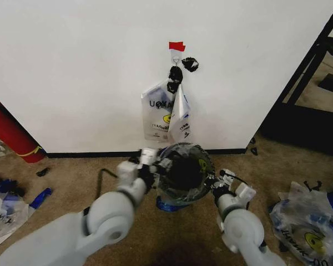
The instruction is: Pick up the garbage bag from the wall and place it over the trash bin.
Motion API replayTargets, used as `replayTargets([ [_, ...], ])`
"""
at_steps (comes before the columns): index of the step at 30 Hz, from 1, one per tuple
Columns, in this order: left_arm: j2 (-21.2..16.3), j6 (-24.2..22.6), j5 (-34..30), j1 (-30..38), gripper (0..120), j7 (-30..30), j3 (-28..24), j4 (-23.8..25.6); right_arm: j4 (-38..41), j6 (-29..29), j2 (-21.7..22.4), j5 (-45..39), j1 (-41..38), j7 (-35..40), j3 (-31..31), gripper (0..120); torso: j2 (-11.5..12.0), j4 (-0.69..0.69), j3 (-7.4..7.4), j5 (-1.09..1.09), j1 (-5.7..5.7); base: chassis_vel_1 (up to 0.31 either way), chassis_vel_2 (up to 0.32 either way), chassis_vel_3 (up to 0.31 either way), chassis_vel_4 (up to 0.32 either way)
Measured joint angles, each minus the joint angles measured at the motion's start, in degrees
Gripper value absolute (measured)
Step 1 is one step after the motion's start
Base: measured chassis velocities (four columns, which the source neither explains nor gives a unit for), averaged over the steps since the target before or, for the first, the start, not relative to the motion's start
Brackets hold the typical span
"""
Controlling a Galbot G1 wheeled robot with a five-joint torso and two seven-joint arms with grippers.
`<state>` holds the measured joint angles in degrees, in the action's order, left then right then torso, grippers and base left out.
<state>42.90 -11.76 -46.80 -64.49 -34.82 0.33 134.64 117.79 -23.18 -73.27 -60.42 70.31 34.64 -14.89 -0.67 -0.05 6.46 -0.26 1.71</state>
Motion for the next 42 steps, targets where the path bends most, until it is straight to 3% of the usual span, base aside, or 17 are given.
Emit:
replayTargets([
  [4,2.2,4.0,6.5,-12.7,85,2.4,10.3,1.0,-1.4,-2.7,0.0,-2.1,-2.3,0.4,1.3,0,0.0,0.00,0.00,0.00,-0.01,0.000,0.000,0.000,0.000],
  [6,2.8,4.8,7.8,-14.6,87,3.0,12.2,1.2,-1.7,-2.9,-0.1,-2.1,-2.8,0.4,1.6,0,0.0,0.00,0.00,0.00,0.00,0.000,0.000,0.000,0.000],
  [8,4.3,6.1,11.0,-18.7,97,4.4,15.2,1.8,-2.5,-3.1,-0.3,-1.9,-3.6,0.4,2.0,0,0.0,0.00,0.00,0.02,-0.01,0.000,0.000,0.000,0.000],
  [17,5.8,5.6,13.8,-20.9,100,6.5,11.6,3.2,-2.6,-3.1,-0.1,-1.3,-3.6,0.3,2.2,0,0.0,-0.03,0.00,0.03,-0.01,0.000,0.000,0.000,0.000],
  [21,6.1,5.2,13.8,-20.3,96,6.8,9.4,2.9,-2.3,-3.0,-0.1,-1.1,-3.2,0.2,2.1,0,0.0,-0.03,0.00,0.03,-0.01,0.000,0.000,0.000,0.000],
  [27,6.7,3.8,11.5,-17.4,74,7.2,4.4,0.1,-1.1,-2.8,0.1,-0.2,-1.6,-0.4,1.4,0,0.0,-0.02,0.00,0.03,0.00,0.000,0.000,0.000,0.000],
  [29,7.1,3.0,10.1,-15.2,62,7.1,2.6,-1.8,-0.6,-2.7,0.1,-0.1,-1.4,-0.4,1.3,0,0.0,-0.02,0.00,0.03,0.00,0.000,0.000,0.000,0.000],
  [42,8.2,3.4,5.5,-12.2,18,5.7,1.6,-5.2,-0.4,-2.5,-0.1,0.9,-1.1,-0.9,1.1,0,0.0,-0.01,0.00,0.03,0.00,0.000,0.000,0.000,0.000],
])
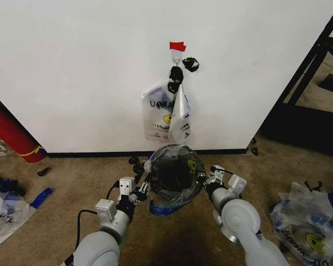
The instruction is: Pick up the garbage bag from the wall and place it over the trash bin.
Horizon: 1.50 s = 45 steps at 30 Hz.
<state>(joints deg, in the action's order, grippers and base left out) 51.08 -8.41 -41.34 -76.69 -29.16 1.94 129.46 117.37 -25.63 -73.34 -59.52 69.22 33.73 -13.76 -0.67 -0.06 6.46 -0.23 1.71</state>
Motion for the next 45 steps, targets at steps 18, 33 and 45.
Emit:
replayTargets([
  [18,1.7,-0.1,-0.6,0.7,0,-1.3,0.2,-2.8,0.2,0.2,0.0,0.0,0.3,-0.9,0.0,0,0.0,0.00,0.00,0.00,0.00,0.000,0.000,0.000,0.000],
  [33,1.7,-2.4,-1.5,0.5,22,-2.6,0.1,-1.4,0.9,0.4,-0.1,0.2,1.6,-1.3,-0.4,0,0.0,-0.01,0.00,0.00,0.00,0.000,0.000,0.000,0.000],
  [45,-1.8,-4.7,-0.5,-4.0,65,-3.7,6.2,5.0,-0.5,0.4,-0.6,-0.5,0.8,-0.9,-1.4,0,0.0,0.00,0.00,-0.01,0.00,0.000,0.000,0.000,0.000],
])
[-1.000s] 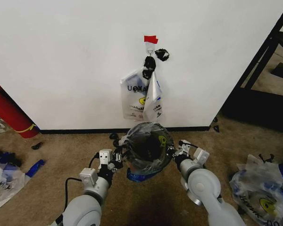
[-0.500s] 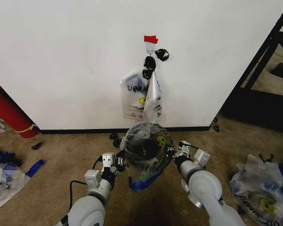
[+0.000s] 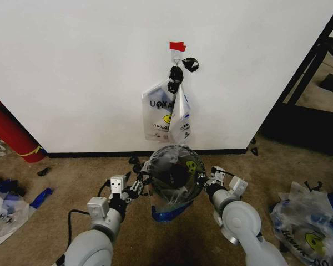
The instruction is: Pick up the garbage bag from the wall and place it over the trash bin.
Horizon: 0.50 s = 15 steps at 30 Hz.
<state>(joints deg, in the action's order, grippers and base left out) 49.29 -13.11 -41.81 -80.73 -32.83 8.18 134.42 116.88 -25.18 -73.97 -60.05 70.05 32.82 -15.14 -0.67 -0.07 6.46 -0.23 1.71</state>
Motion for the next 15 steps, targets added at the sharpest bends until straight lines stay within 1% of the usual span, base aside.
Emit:
replayTargets([
  [2,-0.1,0.0,0.0,-0.9,71,-0.1,1.3,1.0,-0.4,-0.2,-0.1,-0.5,-0.4,0.6,-0.1,0,0.0,0.00,0.00,0.00,0.00,0.000,0.000,0.000,0.000],
  [3,0.2,0.3,0.2,-1.6,77,-0.5,2.5,1.6,-0.6,-0.6,-0.2,-0.9,-0.6,1.2,-0.2,0,0.0,0.00,0.00,0.00,0.00,0.000,0.000,0.000,0.000],
  [4,0.4,0.7,0.5,-1.9,79,-0.9,3.2,1.7,-0.7,-0.8,-0.3,-1.4,-0.8,1.7,-0.2,0,0.0,0.00,0.00,0.00,0.00,0.000,0.000,0.000,0.000],
  [5,0.9,1.4,1.2,-2.2,86,-1.1,4.0,1.8,-0.8,-1.3,-0.5,-1.9,-1.0,2.4,-0.2,0,0.0,-0.01,0.00,0.00,0.00,0.000,0.000,0.000,0.000],
  [6,1.4,2.4,2.4,-2.8,89,-1.1,5.0,1.9,-1.0,-1.9,-0.8,-2.7,-1.3,3.2,-0.2,0,0.0,-0.01,0.00,0.00,0.00,0.000,0.000,0.000,0.000],
  [7,1.4,2.4,2.4,-2.8,89,-1.1,5.0,1.9,-1.0,-1.9,-0.8,-2.7,-1.3,3.2,-0.2,0,0.0,-0.01,0.00,0.00,0.00,0.000,0.000,0.000,0.000],
  [8,2.0,3.4,3.6,-3.4,92,-1.1,5.8,1.9,-1.2,-2.3,-1.1,-3.2,-1.5,3.8,-0.1,0,0.0,-0.01,0.00,0.00,0.00,0.000,0.000,0.000,0.000],
  [9,2.9,4.8,5.2,-4.7,98,-0.7,6.8,2.0,-1.5,-2.6,-1.5,-3.8,-1.8,4.2,0.0,0,0.0,-0.01,0.00,0.00,0.00,0.000,0.000,0.000,0.000],
  [13,6.2,7.6,9.2,-9.9,100,0.9,8.8,2.8,-3.3,-2.9,-2.7,-5.0,-2.9,4.1,0.3,0,0.0,0.01,0.00,0.00,0.00,0.000,0.000,0.000,0.000],
  [15,6.7,7.9,9.5,-10.5,100,0.9,8.9,2.9,-3.6,-2.9,-2.9,-5.0,-3.0,4.0,0.3,0,0.0,0.01,0.00,0.00,0.00,0.000,0.000,0.000,0.000],
])
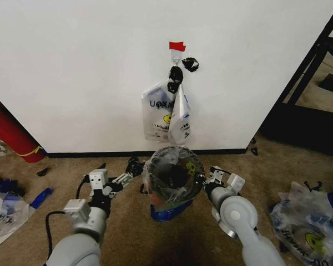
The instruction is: Pick up the garbage bag from the wall and place it over the trash bin.
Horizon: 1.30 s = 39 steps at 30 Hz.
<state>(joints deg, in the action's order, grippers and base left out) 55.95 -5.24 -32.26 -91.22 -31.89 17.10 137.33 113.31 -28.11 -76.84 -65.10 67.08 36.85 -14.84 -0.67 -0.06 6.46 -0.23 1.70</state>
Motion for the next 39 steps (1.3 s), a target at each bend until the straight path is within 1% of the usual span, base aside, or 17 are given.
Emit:
replayTargets([
  [1,0.7,0.3,0.7,-1.0,100,0.1,0.1,0.2,-0.6,-0.1,-0.3,0.0,-0.3,-0.2,0.1,2,0.0,0.00,0.00,0.00,0.00,0.000,0.000,0.000,0.000],
  [4,2.9,0.7,2.1,-3.1,100,0.1,0.4,0.6,-2.7,-0.2,-1.1,0.8,-1.1,-1.1,0.3,17,0.0,0.00,0.00,0.00,0.00,0.000,0.000,0.000,0.000],
  [6,3.6,0.8,2.8,-3.7,100,0.0,0.3,0.6,-3.4,-0.4,-1.3,1.0,-1.4,-1.2,0.4,23,0.0,-0.01,0.00,0.00,0.00,0.000,0.000,0.000,0.000],
  [7,3.6,0.8,2.8,-3.7,100,0.0,0.3,0.6,-3.4,-0.4,-1.3,1.0,-1.4,-1.2,0.4,23,0.0,-0.01,0.00,0.00,0.00,0.000,0.000,0.000,0.000],
  [11,4.3,1.0,3.3,-4.5,100,0.0,0.0,0.7,-4.0,-0.7,-1.4,1.5,-1.5,-1.8,0.6,38,0.0,-0.01,0.00,0.00,0.00,0.000,0.000,0.000,0.000],
  [14,4.4,0.9,3.4,-4.7,100,0.0,0.0,1.0,-3.9,-0.6,-1.2,1.9,-1.1,-2.6,0.6,53,0.0,-0.01,0.00,0.00,0.00,0.000,0.000,0.000,0.000],
  [16,4.4,0.9,3.4,-4.6,100,-0.1,0.0,1.0,-3.6,-0.5,-1.0,2.2,-0.8,-3.2,0.5,57,0.0,-0.01,0.00,0.01,0.00,0.000,0.000,0.000,0.000],
  [21,4.8,0.7,3.4,-4.0,100,-0.1,0.1,0.6,-1.7,1.8,0.0,9.5,2.2,-8.6,0.5,78,0.0,-0.02,0.00,0.00,0.00,0.000,0.000,0.000,0.000],
  [22,4.8,0.7,3.4,-4.0,100,-0.1,0.1,0.6,-1.7,1.8,0.0,9.5,2.2,-8.6,0.5,78,0.0,-0.02,0.00,0.00,0.00,0.000,0.000,0.000,0.000],
  [25,4.8,0.7,3.6,-3.9,100,-0.1,-0.1,0.4,-1.2,2.8,0.2,11.9,3.2,-9.9,0.3,91,0.0,0.00,0.00,0.00,0.00,0.000,0.000,0.000,0.000],
  [29,4.8,0.6,3.9,-3.6,100,-0.1,-0.2,0.2,-1.2,4.7,0.4,14.2,3.8,-11.8,0.3,99,0.0,-0.01,0.00,0.01,0.00,0.000,0.000,0.000,0.000],
  [31,4.9,0.6,4.0,-3.4,100,-0.1,-0.3,0.2,-1.0,6.9,0.5,16.0,4.3,-14.0,0.4,100,0.0,-0.01,0.00,0.00,0.00,0.000,0.000,0.000,0.000],
  [33,5.0,1.2,5.3,-3.3,100,0.1,-0.1,-0.2,-0.4,12.6,0.5,21.0,5.5,-19.0,0.4,100,0.0,0.00,0.00,0.01,0.00,0.000,0.000,0.000,0.000],
  [35,5.4,3.9,8.7,-3.1,100,1.4,0.1,-1.9,0.6,18.2,0.5,27.2,7.2,-22.6,0.2,100,0.0,0.00,0.00,0.01,0.00,0.000,0.000,0.000,0.000],
  [37,5.6,5.0,10.4,-3.0,100,2.0,0.2,-2.7,1.0,19.6,0.5,28.9,7.8,-23.4,0.0,100,0.0,0.01,0.00,0.01,0.00,0.000,0.000,0.000,0.000],
  [38,6.2,8.0,15.0,-2.8,100,3.5,0.4,-4.9,2.3,23.3,0.5,33.5,9.6,-25.0,-0.7,100,0.0,-0.01,0.00,0.01,0.00,0.000,0.000,0.000,0.000],
  [39,6.5,9.2,17.0,-2.7,100,4.3,0.5,-5.8,2.9,25.2,0.4,35.9,10.6,-25.7,-1.1,100,0.0,-0.01,0.00,0.00,0.00,0.000,0.000,0.000,0.000],
])
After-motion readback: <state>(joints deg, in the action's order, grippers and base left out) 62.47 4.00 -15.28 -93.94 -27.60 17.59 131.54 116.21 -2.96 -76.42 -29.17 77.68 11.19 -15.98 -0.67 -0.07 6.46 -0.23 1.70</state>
